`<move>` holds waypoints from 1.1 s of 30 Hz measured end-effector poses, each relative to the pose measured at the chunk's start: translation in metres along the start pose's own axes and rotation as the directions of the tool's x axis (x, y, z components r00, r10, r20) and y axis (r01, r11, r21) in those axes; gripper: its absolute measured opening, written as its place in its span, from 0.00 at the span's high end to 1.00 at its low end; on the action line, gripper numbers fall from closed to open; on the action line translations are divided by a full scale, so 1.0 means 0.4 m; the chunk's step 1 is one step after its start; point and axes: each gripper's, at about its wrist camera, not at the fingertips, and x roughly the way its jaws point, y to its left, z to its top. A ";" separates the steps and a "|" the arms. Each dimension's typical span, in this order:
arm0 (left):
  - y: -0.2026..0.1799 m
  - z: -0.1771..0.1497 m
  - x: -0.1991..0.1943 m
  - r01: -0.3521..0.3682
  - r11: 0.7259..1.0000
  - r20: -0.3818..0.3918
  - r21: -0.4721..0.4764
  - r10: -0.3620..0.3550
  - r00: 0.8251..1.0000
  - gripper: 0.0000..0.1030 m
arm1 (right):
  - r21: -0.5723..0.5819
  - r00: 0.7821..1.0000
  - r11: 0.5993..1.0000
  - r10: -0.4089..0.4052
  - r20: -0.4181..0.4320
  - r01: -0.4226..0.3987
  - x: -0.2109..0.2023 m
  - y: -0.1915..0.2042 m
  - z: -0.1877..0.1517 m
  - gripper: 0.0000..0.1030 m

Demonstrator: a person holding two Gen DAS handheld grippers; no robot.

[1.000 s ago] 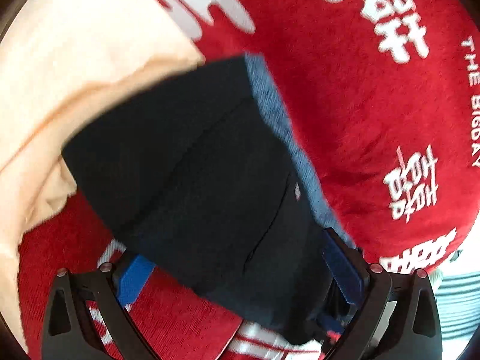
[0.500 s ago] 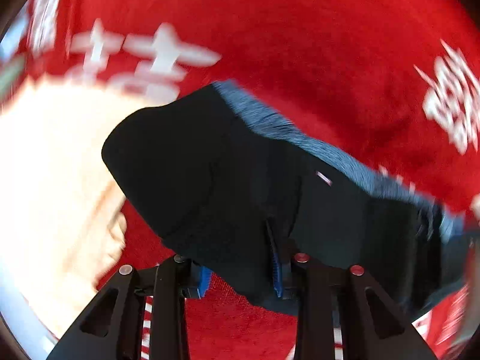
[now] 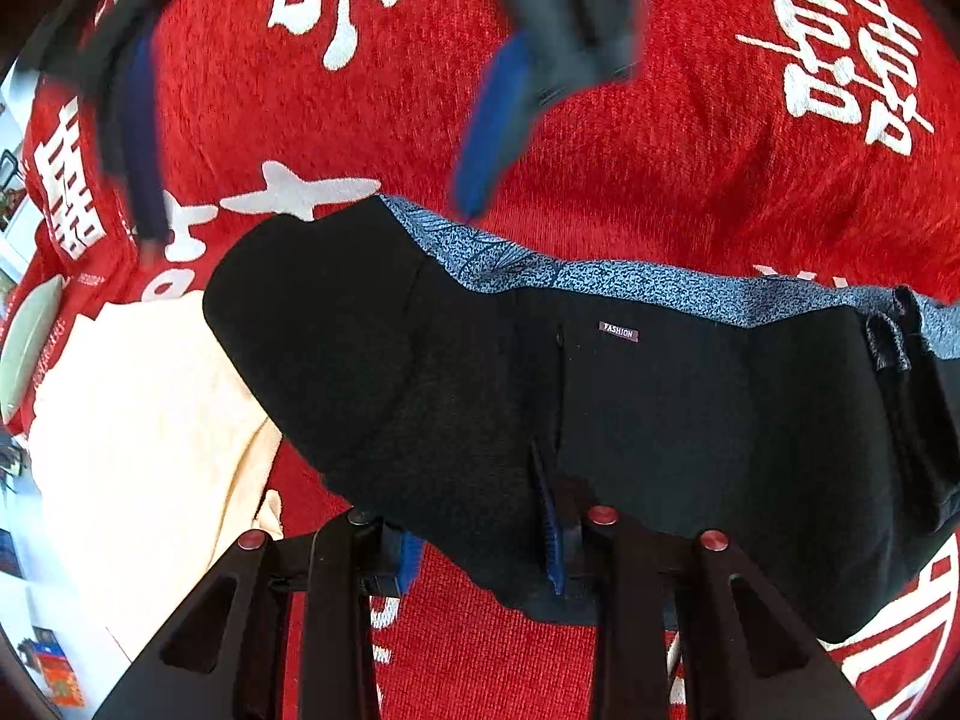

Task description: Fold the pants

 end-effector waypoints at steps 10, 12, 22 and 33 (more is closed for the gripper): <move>-0.007 0.017 -0.028 0.015 1.000 0.014 -0.023 -0.015 1.000 0.68 | 0.010 0.999 0.999 -0.031 0.009 0.031 0.013 -0.054 -0.047 0.83; -0.027 0.034 -0.065 0.038 0.999 0.043 -0.006 -0.038 0.998 0.68 | 0.033 0.994 0.998 0.040 0.100 -0.044 -0.047 -0.095 -0.115 0.83; -0.198 0.115 -0.292 0.350 0.934 0.107 0.064 -0.355 0.929 0.68 | 0.087 0.833 0.944 0.236 0.501 -0.320 -0.286 -0.328 -0.521 0.83; -0.618 0.063 -0.359 0.516 0.822 -0.063 0.241 -0.518 0.853 0.68 | 0.221 0.659 0.845 0.190 0.728 -0.488 -0.282 -0.701 -1.004 0.83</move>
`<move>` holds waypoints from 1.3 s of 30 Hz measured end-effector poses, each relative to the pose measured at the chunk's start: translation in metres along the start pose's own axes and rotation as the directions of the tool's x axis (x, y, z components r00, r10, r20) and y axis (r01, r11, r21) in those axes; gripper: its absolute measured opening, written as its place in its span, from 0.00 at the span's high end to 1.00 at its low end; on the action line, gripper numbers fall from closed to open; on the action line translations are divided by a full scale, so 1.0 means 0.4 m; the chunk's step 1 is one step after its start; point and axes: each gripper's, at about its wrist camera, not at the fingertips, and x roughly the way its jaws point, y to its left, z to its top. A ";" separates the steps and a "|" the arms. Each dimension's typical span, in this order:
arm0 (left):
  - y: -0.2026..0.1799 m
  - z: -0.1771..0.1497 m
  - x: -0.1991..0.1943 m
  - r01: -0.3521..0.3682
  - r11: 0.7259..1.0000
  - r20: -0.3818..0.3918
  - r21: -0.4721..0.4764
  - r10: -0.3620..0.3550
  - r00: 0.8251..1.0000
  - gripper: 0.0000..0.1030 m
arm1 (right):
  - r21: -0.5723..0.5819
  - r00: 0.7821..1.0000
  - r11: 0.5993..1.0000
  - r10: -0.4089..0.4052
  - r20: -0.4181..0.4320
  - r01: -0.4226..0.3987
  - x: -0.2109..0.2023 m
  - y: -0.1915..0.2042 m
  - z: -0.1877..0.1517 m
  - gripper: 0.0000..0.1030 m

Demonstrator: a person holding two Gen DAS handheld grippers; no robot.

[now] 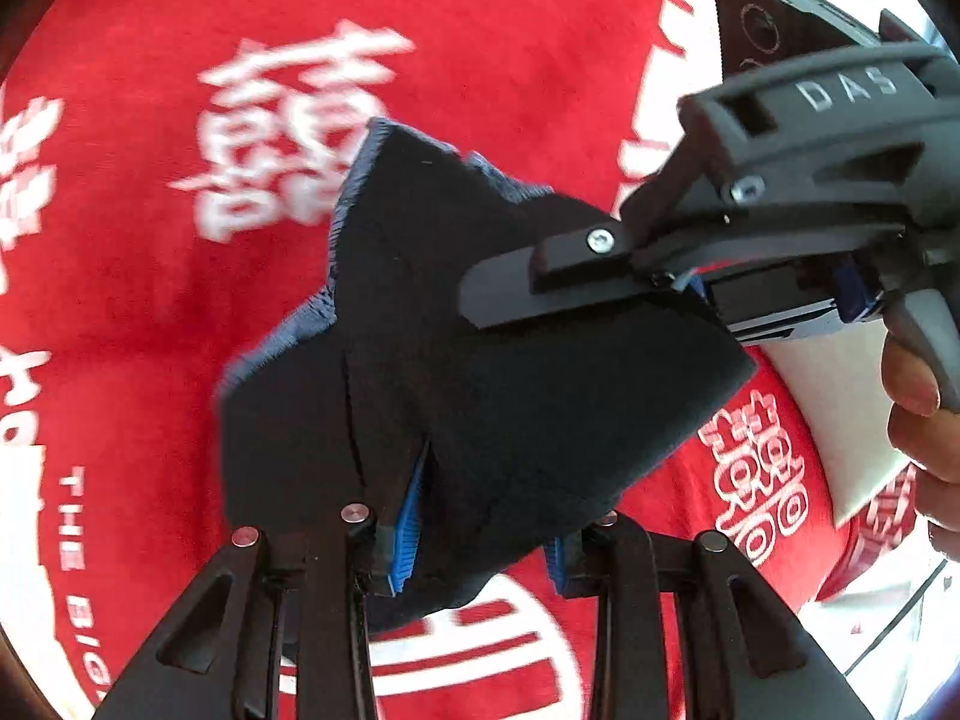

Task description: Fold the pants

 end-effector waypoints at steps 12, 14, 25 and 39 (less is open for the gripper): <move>-0.163 -0.033 0.242 -0.145 0.986 -0.166 0.077 0.156 0.974 0.64 | 0.105 0.996 0.991 -0.082 -0.015 0.083 -0.010 -0.302 -0.029 0.84; -0.184 -0.033 0.249 -0.164 0.981 -0.197 0.103 0.182 0.964 0.63 | 0.162 0.995 0.982 -0.093 -0.030 0.096 -0.003 -0.336 -0.039 0.73; 0.018 0.025 0.037 -0.228 0.970 -0.111 -0.089 0.218 0.970 0.34 | -0.004 0.975 0.980 -0.199 0.097 0.201 -0.029 -0.211 0.135 0.49; 0.222 -0.019 0.207 -0.287 0.898 -0.248 -0.333 0.210 0.946 0.24 | -0.138 0.907 0.898 -0.422 -0.007 0.417 0.067 -0.233 0.159 0.82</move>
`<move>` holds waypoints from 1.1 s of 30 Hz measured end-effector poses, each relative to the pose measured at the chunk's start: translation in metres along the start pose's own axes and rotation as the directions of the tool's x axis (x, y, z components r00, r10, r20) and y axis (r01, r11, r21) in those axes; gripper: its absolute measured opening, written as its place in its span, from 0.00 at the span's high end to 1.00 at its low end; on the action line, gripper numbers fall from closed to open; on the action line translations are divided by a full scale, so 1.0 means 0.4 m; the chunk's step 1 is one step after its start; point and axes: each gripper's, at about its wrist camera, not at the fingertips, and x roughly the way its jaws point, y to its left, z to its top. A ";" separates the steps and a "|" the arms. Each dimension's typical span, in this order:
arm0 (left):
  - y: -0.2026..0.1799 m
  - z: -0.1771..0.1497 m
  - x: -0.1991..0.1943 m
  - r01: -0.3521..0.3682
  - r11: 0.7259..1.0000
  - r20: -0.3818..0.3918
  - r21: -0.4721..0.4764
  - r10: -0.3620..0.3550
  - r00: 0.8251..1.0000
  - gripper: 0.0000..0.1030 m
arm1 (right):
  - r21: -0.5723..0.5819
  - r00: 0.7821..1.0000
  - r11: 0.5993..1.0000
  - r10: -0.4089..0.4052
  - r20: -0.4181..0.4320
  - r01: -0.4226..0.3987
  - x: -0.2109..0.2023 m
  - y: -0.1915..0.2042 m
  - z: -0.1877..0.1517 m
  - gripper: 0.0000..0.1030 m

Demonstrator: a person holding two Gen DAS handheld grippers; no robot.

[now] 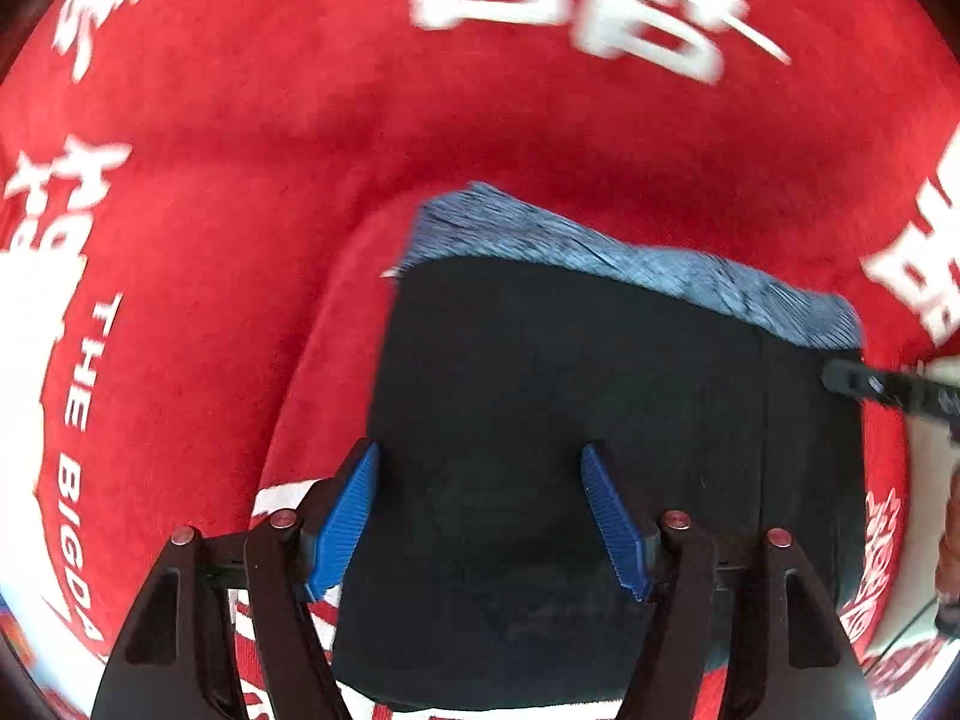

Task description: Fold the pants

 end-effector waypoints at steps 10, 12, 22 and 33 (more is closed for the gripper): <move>-0.006 0.006 0.009 -0.006 1.000 -0.032 -0.011 0.005 0.999 0.19 | 0.052 0.999 0.998 -0.027 0.025 0.026 -0.120 0.003 -0.097 0.56; -0.009 0.009 0.006 -0.009 1.000 -0.034 -0.011 0.009 0.999 0.19 | 0.062 0.996 0.995 -0.084 0.004 0.083 -0.123 0.018 -0.152 0.56; 0.005 0.004 -0.011 -0.023 1.000 -0.044 0.003 0.023 0.999 0.11 | -0.106 0.942 0.936 -0.336 0.018 0.336 -0.072 0.100 -0.248 0.54; -0.022 -0.012 -0.039 -0.069 0.997 -0.043 0.031 0.070 0.997 0.11 | -0.112 0.914 0.907 -0.402 0.049 0.405 -0.044 0.093 -0.230 0.43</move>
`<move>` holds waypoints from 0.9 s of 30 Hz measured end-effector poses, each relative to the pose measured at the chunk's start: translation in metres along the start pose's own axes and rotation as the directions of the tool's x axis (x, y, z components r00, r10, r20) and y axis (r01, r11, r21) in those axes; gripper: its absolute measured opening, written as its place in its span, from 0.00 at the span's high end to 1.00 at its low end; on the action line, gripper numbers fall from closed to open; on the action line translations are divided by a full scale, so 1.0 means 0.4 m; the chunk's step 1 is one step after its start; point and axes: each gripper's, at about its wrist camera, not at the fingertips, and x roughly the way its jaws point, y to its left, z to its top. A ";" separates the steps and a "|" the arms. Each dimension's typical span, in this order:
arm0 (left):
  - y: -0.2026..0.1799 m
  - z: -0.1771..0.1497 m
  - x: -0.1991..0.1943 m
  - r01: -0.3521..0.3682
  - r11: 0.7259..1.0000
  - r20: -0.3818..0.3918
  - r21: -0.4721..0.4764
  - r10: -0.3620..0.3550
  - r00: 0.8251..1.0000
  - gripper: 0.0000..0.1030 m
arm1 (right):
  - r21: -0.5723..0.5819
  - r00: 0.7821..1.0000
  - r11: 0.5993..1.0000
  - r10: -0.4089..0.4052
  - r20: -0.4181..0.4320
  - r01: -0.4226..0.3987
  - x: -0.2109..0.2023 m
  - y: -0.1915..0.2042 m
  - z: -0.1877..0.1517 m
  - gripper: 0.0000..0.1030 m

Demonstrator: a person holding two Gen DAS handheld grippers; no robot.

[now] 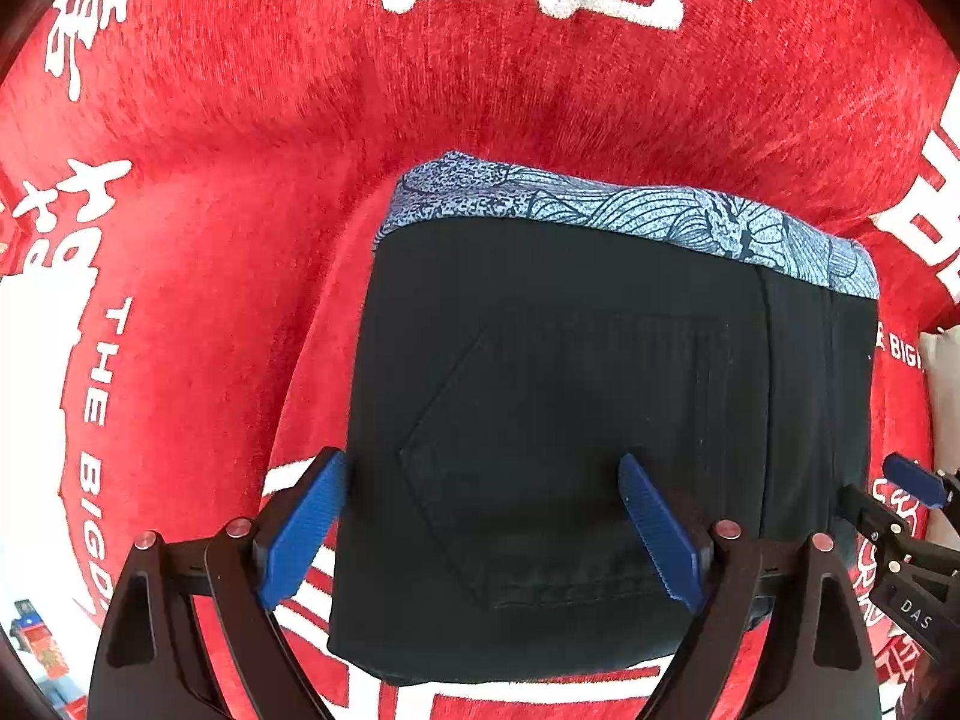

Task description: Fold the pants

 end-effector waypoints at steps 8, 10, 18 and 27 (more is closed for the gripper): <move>-0.006 -0.006 -0.008 -0.024 1.000 0.000 0.019 0.024 1.000 0.11 | 0.009 1.000 1.000 0.008 0.007 -0.008 0.007 0.004 -0.010 0.37; -0.008 -0.004 -0.004 -0.027 0.999 0.003 0.024 0.027 1.000 0.11 | 0.010 1.000 1.000 0.015 0.011 -0.015 0.006 -0.001 -0.015 0.35; -0.019 0.002 0.014 -0.045 0.998 0.002 0.038 0.045 0.999 0.04 | 0.035 0.998 0.997 0.066 0.016 -0.066 0.004 -0.058 -0.027 0.33; -0.029 0.003 0.017 -0.046 0.997 0.003 0.061 0.046 0.999 0.04 | 0.103 0.982 0.977 0.186 0.015 -0.187 -0.022 -0.119 -0.061 0.32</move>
